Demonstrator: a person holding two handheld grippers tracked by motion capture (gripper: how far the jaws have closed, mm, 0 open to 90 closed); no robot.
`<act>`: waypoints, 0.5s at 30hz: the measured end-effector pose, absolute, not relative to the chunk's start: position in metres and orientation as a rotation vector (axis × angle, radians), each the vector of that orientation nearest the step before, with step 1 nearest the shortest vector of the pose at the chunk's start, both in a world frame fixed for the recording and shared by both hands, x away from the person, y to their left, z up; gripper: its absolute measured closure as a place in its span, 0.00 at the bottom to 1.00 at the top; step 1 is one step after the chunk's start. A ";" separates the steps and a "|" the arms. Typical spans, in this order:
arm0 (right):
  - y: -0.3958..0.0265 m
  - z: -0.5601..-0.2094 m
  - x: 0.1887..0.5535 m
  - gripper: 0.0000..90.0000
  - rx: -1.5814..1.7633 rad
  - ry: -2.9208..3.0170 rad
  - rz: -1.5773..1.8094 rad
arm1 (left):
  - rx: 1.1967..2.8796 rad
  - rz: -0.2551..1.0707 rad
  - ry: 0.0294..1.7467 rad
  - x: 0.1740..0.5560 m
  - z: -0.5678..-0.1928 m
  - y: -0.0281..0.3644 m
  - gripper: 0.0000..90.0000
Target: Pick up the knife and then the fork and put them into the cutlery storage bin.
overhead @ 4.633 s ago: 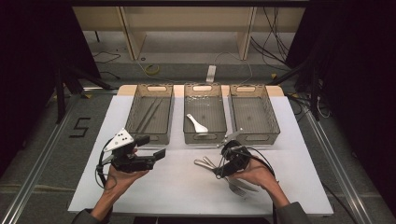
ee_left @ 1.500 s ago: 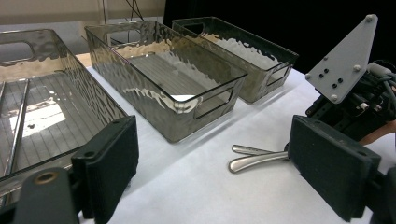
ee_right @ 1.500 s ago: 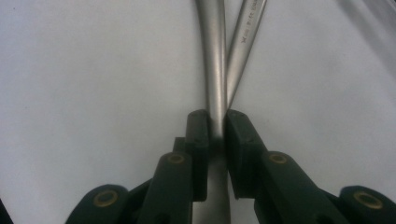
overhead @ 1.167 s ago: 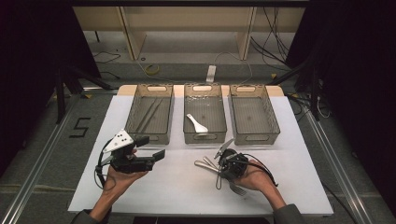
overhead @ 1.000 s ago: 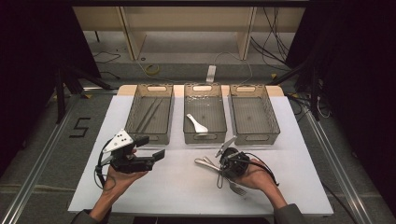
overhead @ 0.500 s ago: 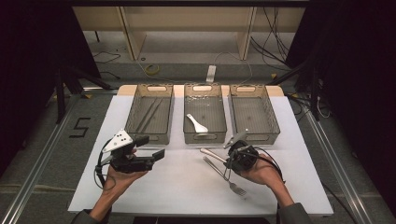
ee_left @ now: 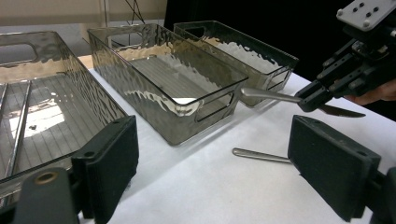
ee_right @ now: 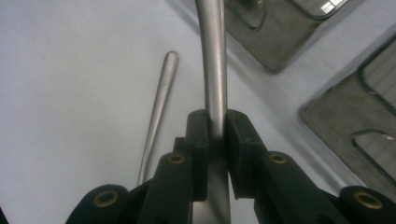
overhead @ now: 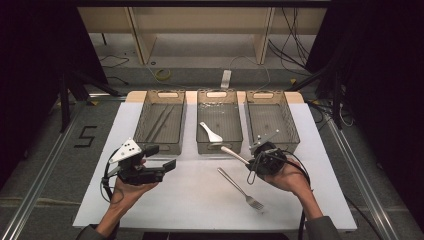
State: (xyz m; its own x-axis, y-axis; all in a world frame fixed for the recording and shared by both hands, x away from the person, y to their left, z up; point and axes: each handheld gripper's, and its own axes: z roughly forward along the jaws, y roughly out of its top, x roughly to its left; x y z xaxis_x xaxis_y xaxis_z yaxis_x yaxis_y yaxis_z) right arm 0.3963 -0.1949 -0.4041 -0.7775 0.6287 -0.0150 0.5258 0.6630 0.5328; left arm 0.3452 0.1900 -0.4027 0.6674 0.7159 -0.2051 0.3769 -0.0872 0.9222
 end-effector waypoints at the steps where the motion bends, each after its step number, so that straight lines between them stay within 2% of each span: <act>1: -0.196 -0.402 0.396 0.90 0.944 2.673 0.775 | 1.701 0.356 0.893 0.345 -0.403 0.190 0.18; 15: -0.214 -0.376 0.421 0.90 1.034 2.536 0.865 | 1.697 0.354 0.894 0.347 -0.403 0.190 0.18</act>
